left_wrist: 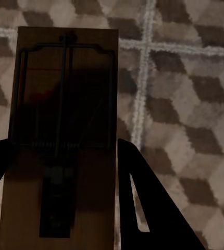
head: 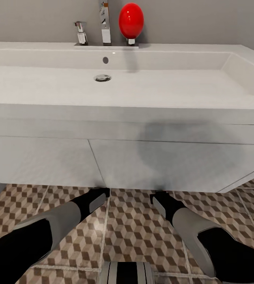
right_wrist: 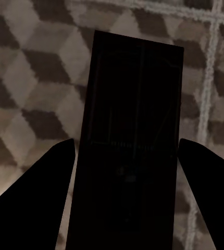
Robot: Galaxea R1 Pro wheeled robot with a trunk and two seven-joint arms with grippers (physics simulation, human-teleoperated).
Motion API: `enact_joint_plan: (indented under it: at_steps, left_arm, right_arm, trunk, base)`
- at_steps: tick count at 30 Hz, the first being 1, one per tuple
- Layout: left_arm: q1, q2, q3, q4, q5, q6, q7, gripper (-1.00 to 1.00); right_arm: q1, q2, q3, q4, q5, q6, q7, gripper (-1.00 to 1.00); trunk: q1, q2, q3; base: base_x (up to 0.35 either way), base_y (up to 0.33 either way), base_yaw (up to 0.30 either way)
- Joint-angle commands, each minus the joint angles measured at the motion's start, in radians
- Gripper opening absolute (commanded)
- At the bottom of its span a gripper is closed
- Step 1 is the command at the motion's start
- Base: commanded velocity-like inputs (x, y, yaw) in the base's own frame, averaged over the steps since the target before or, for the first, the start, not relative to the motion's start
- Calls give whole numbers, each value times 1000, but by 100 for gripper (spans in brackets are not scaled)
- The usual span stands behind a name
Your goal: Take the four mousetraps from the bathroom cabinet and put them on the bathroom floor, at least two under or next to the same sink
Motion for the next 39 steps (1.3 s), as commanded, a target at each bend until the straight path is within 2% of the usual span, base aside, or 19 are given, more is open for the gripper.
enact_joint_plan:
  at_steps: [1, 4, 17, 18, 25, 31, 39]
  left_arm:
    - [-3, 1, -3, -8, -4, -2, 7, -100]
    - [-3, 2, -3, -22, 11, -11, 7, -100]
    - [-1, 2, -3, -77, 121, -13, 7, -100]
    - [-3, 2, -3, -83, -43, -13, 7, -100]
    - [-2, -6, -6, -74, -44, -9, 7, -100]
    - [-2, -12, -4, 14, -42, -2, -2, -100]
    - [-2, -12, -4, 0, -45, -13, -3, -100]
  right_arm:
    - [-6, -1, 11, -8, -5, 5, -7, -100]
    - [-5, -1, 11, -10, -10, 4, -6, -100]
    - [-2, -5, 11, -13, -33, 5, -5, -100]
    - [-43, -6, 10, -13, 11, 5, -5, -100]
    - [-43, 0, 11, -2, 5, 16, -13, -100]
    - [-43, -6, 8, 4, 3, 57, -16, -100]
    - [-43, -6, 8, 1, 8, 56, -13, -100]
  trunk:
    - [0, 0, 0]
    - [0, 0, 0]
    - [0, 0, 0]
    - [0, 0, 0]
    - [0, 0, 0]
    - [0, 0, 0]
    - [0, 0, 0]
  base:
    - [0, 0, 0]
    - [0, 0, 0]
    - [0, 0, 0]
    - [0, 0, 0]
    - [0, 0, 0]
    - [0, 0, 0]
    - [0, 0, 0]
